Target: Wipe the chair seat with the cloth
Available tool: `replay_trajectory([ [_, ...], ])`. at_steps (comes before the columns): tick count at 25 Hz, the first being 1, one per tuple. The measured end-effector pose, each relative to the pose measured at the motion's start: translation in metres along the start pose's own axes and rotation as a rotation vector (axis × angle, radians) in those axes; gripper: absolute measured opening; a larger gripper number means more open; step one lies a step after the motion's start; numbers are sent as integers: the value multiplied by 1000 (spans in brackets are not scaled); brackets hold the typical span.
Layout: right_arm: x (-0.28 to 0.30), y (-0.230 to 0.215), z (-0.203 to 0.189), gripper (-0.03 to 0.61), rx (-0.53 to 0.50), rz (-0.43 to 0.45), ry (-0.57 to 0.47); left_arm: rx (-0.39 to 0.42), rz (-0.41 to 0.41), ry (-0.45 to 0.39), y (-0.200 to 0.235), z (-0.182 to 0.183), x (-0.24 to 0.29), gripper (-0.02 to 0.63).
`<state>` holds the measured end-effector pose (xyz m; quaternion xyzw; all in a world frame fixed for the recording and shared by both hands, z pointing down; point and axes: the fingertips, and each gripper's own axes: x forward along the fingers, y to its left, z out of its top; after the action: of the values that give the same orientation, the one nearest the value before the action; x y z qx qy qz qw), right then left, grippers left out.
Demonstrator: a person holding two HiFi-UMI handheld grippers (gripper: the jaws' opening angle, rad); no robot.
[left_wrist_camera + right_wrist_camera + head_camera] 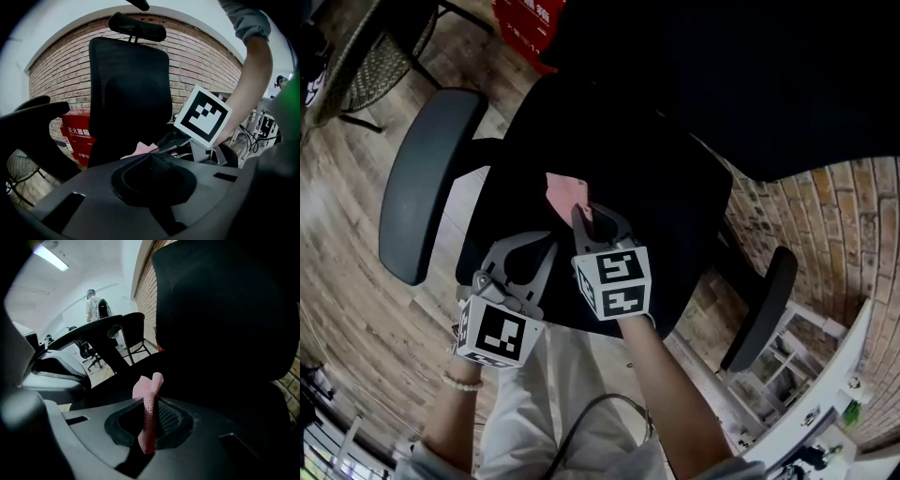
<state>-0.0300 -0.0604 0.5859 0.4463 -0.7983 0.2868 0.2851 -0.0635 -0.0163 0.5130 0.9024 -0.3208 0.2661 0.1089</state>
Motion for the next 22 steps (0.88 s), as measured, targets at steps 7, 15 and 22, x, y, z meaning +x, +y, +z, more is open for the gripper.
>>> replay_trajectory([
  [7, -48, -55, -41, 55, 133, -175, 0, 59, -78, -6, -28, 17, 22, 18],
  [15, -115, -108, -83, 55, 255, -379, -2, 118, -167, -2, -63, 35, 43, 18],
  [22, -168, -136, -123, 55, 327, -499, 11, 157, -218, -9, -89, 49, 53, 18],
])
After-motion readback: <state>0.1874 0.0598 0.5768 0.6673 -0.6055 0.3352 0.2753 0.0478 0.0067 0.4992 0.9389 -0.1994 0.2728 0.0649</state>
